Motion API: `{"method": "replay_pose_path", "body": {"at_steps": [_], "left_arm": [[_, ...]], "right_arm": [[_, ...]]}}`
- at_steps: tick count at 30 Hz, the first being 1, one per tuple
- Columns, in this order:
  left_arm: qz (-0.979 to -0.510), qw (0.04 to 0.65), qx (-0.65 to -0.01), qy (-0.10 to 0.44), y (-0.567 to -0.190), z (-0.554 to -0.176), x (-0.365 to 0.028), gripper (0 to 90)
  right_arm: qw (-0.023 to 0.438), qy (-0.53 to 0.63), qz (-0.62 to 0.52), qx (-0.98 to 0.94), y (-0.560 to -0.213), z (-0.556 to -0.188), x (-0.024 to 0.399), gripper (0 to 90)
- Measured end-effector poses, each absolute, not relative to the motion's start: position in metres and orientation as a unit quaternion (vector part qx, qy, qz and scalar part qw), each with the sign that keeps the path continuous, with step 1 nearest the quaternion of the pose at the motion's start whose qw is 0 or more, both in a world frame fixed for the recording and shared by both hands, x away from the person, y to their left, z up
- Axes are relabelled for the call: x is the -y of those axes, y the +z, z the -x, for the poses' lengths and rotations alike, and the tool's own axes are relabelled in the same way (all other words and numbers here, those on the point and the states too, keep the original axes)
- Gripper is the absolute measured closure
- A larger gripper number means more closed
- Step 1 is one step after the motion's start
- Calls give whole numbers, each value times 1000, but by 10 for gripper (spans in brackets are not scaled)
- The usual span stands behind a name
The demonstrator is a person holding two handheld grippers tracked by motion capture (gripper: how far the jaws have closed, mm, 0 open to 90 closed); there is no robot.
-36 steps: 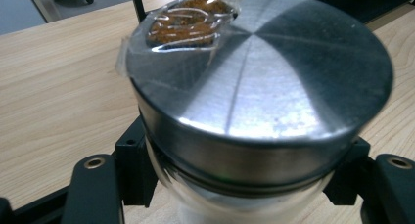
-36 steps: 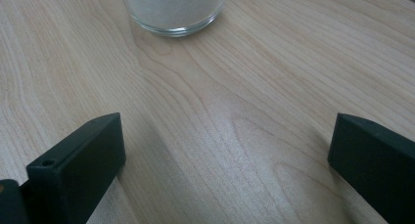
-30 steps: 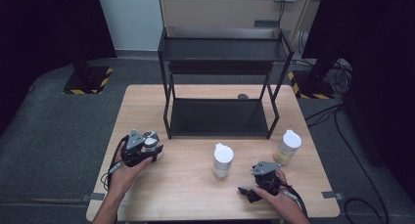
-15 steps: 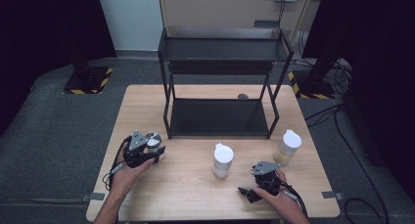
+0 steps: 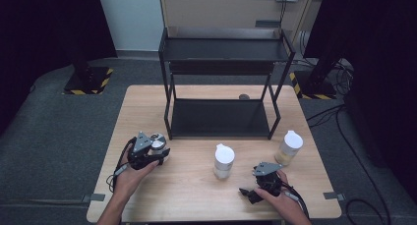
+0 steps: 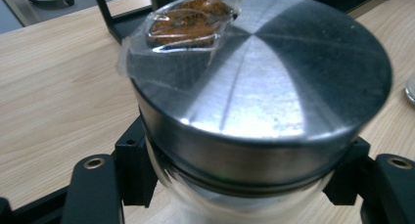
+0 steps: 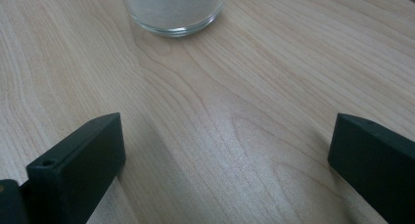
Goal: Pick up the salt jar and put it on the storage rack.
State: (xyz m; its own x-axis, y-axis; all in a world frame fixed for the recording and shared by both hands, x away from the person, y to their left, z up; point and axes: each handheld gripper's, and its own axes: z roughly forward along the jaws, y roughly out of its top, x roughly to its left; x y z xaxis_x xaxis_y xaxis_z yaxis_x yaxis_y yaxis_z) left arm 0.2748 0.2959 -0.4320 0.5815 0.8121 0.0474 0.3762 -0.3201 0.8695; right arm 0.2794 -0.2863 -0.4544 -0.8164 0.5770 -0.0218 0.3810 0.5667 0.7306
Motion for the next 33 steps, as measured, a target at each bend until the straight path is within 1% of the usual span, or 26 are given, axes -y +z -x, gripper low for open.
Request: {"method": "replay_pose_path", "body": {"at_steps": [6,18,33], "left_arm": [[-782,440,-370,242,-430,-277,-287,299],[-778,442,-378,237,-423,-275,-266,299],[-778,445,-376,236,-420,-281,-250,300]], "right_arm": [[130,377,-274,-875,-454,-279,286,10],[130,377,-273,-875,-454,-280,286,10],[130,377,-273,-876,-454,-280,286,10]]}}
